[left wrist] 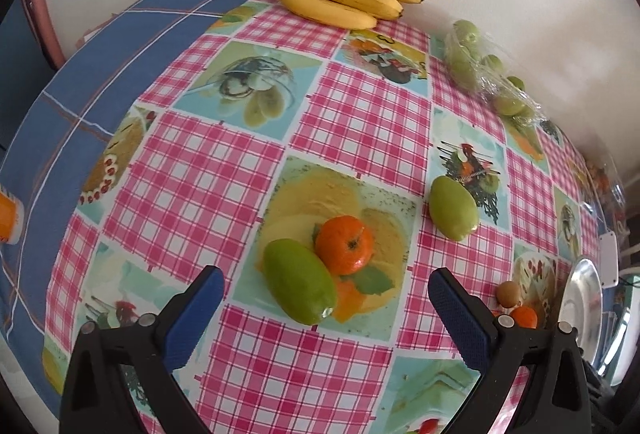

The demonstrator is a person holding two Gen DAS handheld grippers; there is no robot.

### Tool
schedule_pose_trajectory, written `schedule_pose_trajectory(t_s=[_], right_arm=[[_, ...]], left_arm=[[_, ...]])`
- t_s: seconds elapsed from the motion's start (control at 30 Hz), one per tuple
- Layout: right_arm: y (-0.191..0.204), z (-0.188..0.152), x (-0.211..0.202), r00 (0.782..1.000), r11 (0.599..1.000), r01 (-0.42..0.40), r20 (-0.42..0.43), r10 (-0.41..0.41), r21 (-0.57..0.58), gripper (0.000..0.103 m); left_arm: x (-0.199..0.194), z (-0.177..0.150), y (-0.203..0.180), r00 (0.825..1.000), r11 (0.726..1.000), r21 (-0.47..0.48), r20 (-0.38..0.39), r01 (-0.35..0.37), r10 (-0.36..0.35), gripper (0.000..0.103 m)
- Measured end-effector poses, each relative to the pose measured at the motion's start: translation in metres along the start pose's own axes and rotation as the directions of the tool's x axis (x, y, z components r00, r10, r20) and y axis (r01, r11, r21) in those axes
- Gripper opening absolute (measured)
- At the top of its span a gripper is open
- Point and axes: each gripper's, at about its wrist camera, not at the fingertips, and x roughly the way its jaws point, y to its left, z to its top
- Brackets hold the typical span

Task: Organize fruits
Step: 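Grasp the orange mandarin with the right gripper while the left gripper grasps the green apple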

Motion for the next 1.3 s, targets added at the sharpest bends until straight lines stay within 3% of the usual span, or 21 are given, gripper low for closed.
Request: schedule_pose_trajectory(t_s=[0.33,0.47,0.7,0.87,0.97,1.13,1.3], right_arm=[[-0.012,0.003,-0.004,0.999,0.997,-0.023,0.033,0.02,0.073,0.096],[-0.016,0.004,-0.001,1.0,0.996,-0.013,0.023,0.011,0.091,0.077],[-0.024,0.004,0.009,1.0,0.992,-0.012,-0.007,0.013,0.124,0.055],[-0.026,0.004,0.013,1.0,0.991,-0.016,-0.02,0.019,0.134,0.047],[-0.027,0.004,0.015,0.999,0.989,-0.025,-0.029,0.029,0.143,0.047],[-0.028,0.004,0.016,0.999,0.988,-0.035,-0.031,0.04,0.15,0.047],[-0.029,0.005,0.017,0.998,0.986,-0.048,-0.033,0.054,0.159,0.045]], left_arm=[[-0.008,0.004,-0.01,0.999,0.998,0.06,0.048,0.005,-0.008,0.103],[-0.008,0.005,-0.009,0.999,0.998,0.064,0.047,-0.005,0.002,0.103],[0.002,0.004,0.007,0.999,0.999,-0.002,0.021,-0.034,0.034,0.101],[0.014,0.0,0.01,0.999,0.999,-0.026,-0.023,-0.03,0.029,0.086],[0.022,-0.003,0.01,0.998,0.999,-0.042,-0.054,-0.016,0.013,0.08],[0.032,-0.007,0.014,0.996,0.997,-0.078,-0.091,-0.004,-0.004,0.061],[0.033,-0.008,0.013,0.995,0.996,-0.087,-0.096,0.01,-0.018,0.058]])
